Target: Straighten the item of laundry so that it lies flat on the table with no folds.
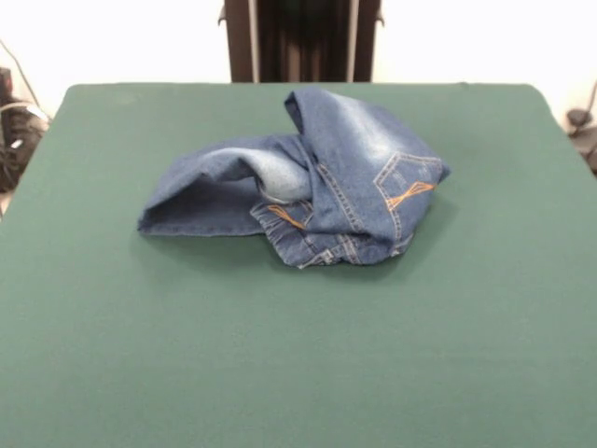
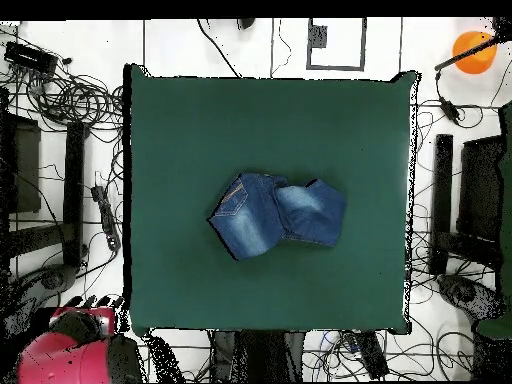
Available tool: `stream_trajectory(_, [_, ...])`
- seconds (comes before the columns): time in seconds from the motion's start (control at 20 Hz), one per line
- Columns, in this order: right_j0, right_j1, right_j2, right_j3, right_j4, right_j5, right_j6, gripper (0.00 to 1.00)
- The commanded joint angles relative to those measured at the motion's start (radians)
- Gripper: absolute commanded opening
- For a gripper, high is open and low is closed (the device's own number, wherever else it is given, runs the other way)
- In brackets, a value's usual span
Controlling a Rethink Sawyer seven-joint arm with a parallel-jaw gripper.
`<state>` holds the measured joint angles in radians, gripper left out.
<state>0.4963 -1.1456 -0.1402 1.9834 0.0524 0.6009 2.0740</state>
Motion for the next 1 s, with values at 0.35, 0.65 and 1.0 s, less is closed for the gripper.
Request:
stream_trajectory(0.35, [-0.271, -0.008, 0.017, 0.143, 0.01, 0.023, -0.019, 1.0])
stream_trajectory(0.65, [-0.348, 0.007, 0.065, 0.09, -0.018, 0.06, -0.021, 1.0])
stream_trajectory(1.0, [-0.419, 0.048, 0.103, 0.063, -0.054, 0.029, -0.051, 1.0])
